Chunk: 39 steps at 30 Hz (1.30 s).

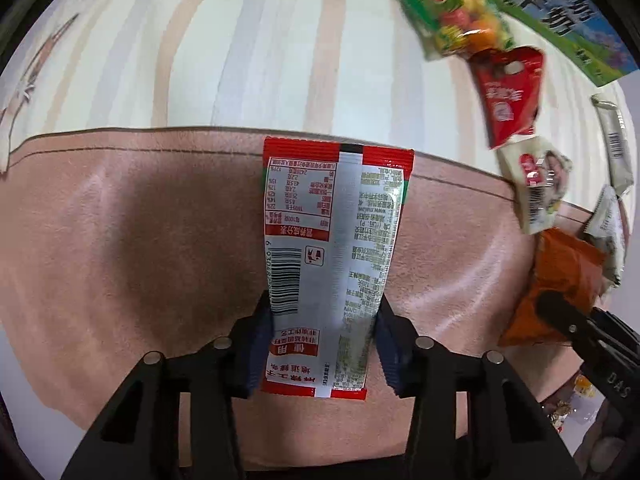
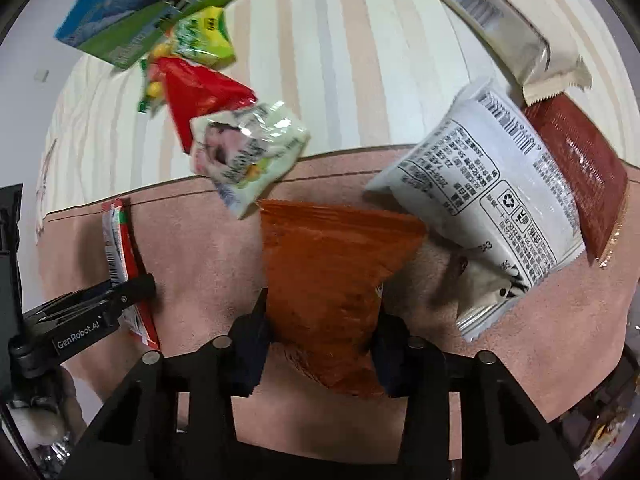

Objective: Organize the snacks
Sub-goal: 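Grasp the red-white stick packet with left tool while right tool grasps orange chip bag, then carry both packets into the cardboard box and open both tools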

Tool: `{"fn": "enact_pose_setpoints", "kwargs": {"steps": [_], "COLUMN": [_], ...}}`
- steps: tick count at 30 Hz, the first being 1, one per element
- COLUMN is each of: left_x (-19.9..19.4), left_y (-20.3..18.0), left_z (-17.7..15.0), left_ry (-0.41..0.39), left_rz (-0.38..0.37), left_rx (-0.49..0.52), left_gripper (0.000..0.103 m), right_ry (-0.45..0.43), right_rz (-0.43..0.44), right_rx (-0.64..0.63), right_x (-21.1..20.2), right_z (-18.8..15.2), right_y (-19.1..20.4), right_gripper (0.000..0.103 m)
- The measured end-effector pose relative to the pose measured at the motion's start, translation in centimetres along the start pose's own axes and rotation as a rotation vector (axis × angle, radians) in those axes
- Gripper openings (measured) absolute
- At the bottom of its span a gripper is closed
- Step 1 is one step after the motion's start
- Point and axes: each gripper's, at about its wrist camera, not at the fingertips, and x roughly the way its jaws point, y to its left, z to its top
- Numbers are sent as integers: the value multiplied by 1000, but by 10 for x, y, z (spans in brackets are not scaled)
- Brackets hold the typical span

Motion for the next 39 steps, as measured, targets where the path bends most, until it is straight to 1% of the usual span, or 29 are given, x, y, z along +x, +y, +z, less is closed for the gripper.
{"fn": "enact_pose_setpoints", "kwargs": {"steps": [3,7,11,13,14,15,16,17,18,19,20,21,22,23,25,26,29,31,34,37,39], "left_x": [-21,-60,-118,-143,-157,-172,-182,-194,-204,-208,-215,-218,-219,-219,-216,-210,-197,-179,-156,-140,-131], "left_y": [1,-8,-26,-33,-39,-46,-47,-53,-51,-51,-54,-56,-58,-59,-63,-62,-55,-49,-46,-45,-44], "left_z": [-5,-6,6,24,35,52,63,78,91,98,117,133,146,164,188,205,235,259,281,295,298], "left_ry": [-30,-91,-164,-192,-204,-216,-228,-248,-260,-273,-281,-273,-263,-249,-222,-198,-140,-83,-15,31,52], "left_rz": [-28,-83,-182,-231,-253,-265,-270,-262,-256,-249,-240,-234,-233,-230,-220,-211,-192,-199,-204,-189,-176], "left_rx": [-4,4,18,31,39,46,56,74,83,86,86,93,93,82,79,66,39,2,-35,-47,-54], "left_gripper": [41,41,41,41,41,41,41,41,41,41,41,41,41,41,41,41,42,42,42,42,42], "right_ry": [-14,-68,-141,-186,-199,-217,-241,-260,-279,-303,-314,-327,-335,-341,-349,-345,-321,-287,-244,-203,-178], "right_rz": [48,132,213,256,268,284,294,292,289,283,275,267,259,249,228,222,209,205,194,195,200], "right_rx": [4,9,-6,-21,-28,-34,-48,-59,-69,-86,-94,-102,-108,-114,-126,-125,-122,-119,-117,-103,-96], "right_x": [-16,-57,-107,-138,-146,-158,-172,-180,-187,-198,-199,-203,-204,-208,-208,-205,-194,-176,-154,-132,-119], "right_z": [-6,-4,9,24,34,44,57,68,79,94,108,121,142,153,183,197,225,247,263,275,280], "right_y": [1,1,2,6,13,16,20,22,26,31,40,43,50,53,60,62,66,67,69,69,68], "right_gripper": [43,43,43,43,43,43,43,43,43,43,43,43,43,43,43,43,43,43,43,43,43]}}
